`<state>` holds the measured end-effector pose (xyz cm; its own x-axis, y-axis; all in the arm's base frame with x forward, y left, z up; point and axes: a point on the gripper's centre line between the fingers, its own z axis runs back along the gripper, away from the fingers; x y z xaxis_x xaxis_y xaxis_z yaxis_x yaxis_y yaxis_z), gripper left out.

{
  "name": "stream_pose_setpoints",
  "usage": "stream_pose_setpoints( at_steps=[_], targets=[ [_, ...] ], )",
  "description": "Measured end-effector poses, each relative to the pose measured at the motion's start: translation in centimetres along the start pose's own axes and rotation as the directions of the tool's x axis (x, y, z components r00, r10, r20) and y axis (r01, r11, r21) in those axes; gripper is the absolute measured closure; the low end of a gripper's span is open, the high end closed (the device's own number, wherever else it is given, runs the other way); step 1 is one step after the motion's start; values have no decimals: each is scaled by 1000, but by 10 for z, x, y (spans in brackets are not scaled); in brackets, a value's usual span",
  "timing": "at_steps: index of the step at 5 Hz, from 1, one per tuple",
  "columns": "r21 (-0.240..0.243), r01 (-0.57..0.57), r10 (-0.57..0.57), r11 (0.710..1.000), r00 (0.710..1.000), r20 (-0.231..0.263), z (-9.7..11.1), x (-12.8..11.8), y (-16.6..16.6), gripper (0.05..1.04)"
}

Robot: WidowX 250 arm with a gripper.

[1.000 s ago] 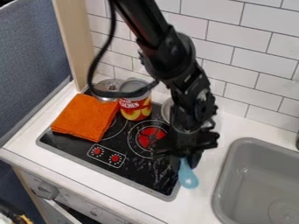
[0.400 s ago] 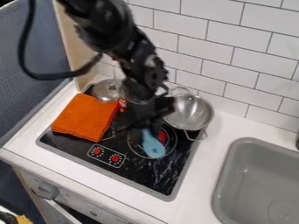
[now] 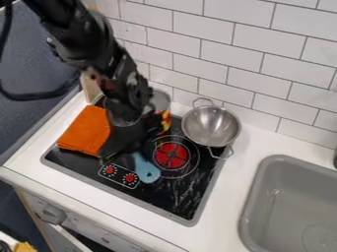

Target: Move the blue brush to the bottom right of the orange cloth

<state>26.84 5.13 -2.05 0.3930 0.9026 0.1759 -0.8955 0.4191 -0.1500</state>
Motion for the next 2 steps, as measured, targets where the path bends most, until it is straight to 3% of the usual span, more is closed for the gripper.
stream_pose_setpoints(
  at_steps=[1,2],
  targets=[
    [76,-5,6,997,1000,-6,-12,-3,16,746],
    [97,-34,38,995,999,-34,-21,-5,26,746]
  ],
)
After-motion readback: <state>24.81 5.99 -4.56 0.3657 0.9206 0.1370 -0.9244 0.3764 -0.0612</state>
